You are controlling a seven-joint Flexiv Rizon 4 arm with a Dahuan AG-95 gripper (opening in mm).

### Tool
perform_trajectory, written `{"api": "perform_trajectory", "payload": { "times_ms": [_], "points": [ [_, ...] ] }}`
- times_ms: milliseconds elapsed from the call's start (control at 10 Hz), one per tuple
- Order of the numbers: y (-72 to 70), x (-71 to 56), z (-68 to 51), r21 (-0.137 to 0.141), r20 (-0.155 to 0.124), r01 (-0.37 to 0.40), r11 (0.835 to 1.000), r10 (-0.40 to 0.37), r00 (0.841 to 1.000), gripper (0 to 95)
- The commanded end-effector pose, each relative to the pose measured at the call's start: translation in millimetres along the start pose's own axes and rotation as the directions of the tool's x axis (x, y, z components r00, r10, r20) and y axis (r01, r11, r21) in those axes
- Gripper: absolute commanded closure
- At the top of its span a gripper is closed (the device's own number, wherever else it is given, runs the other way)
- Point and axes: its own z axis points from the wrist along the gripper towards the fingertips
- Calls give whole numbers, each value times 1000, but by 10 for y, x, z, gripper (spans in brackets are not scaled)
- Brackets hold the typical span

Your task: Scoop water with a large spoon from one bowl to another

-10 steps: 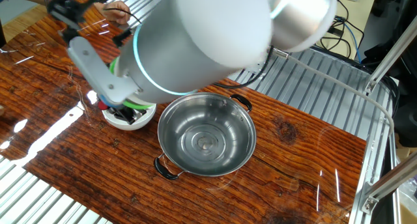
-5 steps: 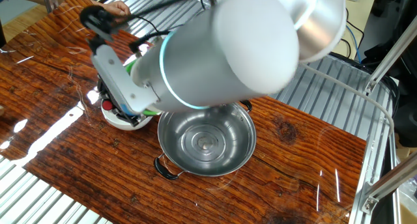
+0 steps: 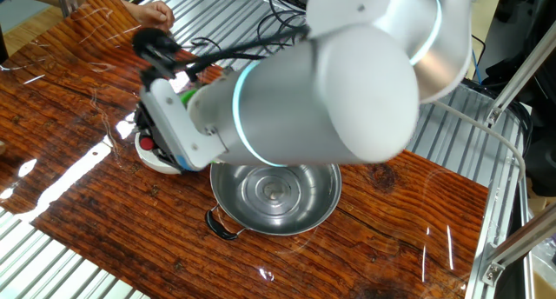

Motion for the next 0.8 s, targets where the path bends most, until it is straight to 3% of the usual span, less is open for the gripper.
{"api": "perform_trajectory", "payload": {
  "times_ms": [100, 300, 800],
  "points": [
    [22, 16, -9, 30, -1, -8, 1000, 8, 1000, 950],
    [34, 29, -11, 55, 3, -7, 998, 7, 1000, 950],
    [46, 40, -11, 55, -5, -7, 998, 8, 1000, 950]
  ]
}}
